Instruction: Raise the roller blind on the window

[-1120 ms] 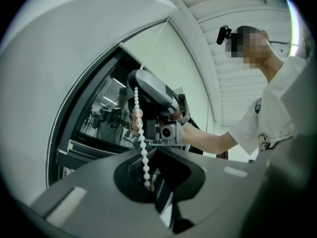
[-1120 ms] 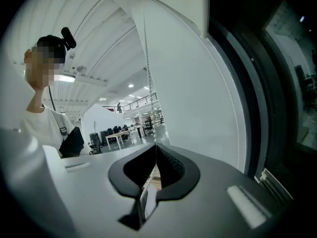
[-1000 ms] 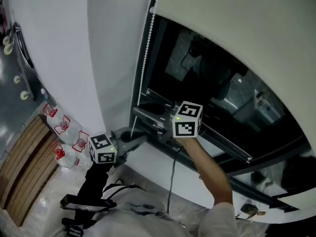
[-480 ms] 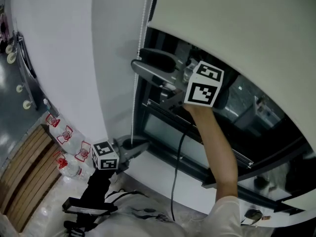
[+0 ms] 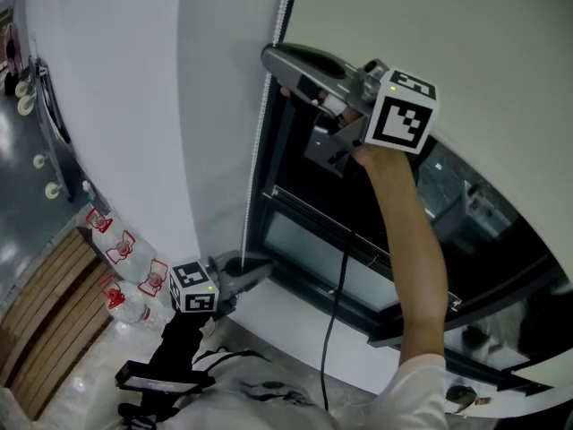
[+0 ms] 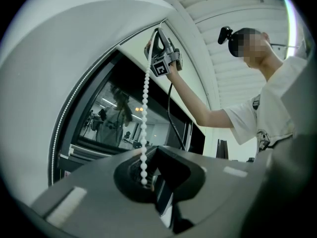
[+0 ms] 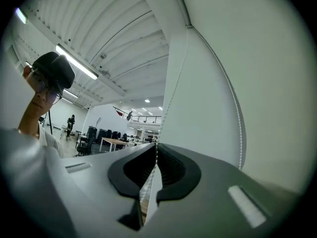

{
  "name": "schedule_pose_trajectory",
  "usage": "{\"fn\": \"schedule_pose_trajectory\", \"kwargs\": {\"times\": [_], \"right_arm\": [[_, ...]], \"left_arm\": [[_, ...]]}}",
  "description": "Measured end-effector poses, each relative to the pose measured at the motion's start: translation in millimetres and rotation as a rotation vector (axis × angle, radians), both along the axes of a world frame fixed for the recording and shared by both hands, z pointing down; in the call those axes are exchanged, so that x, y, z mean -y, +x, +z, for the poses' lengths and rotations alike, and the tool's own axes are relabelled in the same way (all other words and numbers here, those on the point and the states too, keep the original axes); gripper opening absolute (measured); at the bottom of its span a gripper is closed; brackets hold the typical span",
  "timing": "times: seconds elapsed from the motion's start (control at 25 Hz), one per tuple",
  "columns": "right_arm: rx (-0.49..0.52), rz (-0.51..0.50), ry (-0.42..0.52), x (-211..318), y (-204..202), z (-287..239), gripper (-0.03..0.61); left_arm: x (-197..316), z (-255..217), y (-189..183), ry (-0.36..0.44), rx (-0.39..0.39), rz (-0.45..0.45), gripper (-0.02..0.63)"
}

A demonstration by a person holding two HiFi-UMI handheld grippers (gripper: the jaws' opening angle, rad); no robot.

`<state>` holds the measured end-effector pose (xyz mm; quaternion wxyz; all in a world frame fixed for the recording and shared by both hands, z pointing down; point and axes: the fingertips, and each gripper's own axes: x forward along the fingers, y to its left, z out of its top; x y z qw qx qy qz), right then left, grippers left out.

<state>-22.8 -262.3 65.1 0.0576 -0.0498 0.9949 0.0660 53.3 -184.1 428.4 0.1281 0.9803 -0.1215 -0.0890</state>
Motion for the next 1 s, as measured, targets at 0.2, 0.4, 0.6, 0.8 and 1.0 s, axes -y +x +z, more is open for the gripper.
{"fn": "schedule_pose_trajectory", "kwargs": {"times": [0.2, 0.4, 0.6, 0.8, 1.0], "right_arm": [[-0.048, -0.051, -0.067, -6.6, -4.5, 0.6, 0.006], [-0.105, -0.087, -0.141, -7.0, -7.5, 2.5, 0.005], [-0.133, -0.099, -0.166, -9.8, -9.1, 7.2, 0.003], [-0.101, -0.094, -0.182, -6.8, -2.0, 12.2, 0.003], [-0.145, -0.074, -0.173, -10.7, -7.4, 34.3, 0.003]], "left_arm": [[-1.4, 2.0, -1.6, -0.006, -0.002, -0.002, -0.002], [0.2, 3.9, -0.8, -0.012, -0.002, -0.002, -0.002], [-1.6, 7.0, -0.6, -0.018, -0.004, 0.001, -0.002], [-1.8, 8.5, 0.2, -0.023, -0.004, 0.005, -0.002], [-2.1, 7.8, 0.3, -0.016, -0.006, 0.005, -0.002]]}}
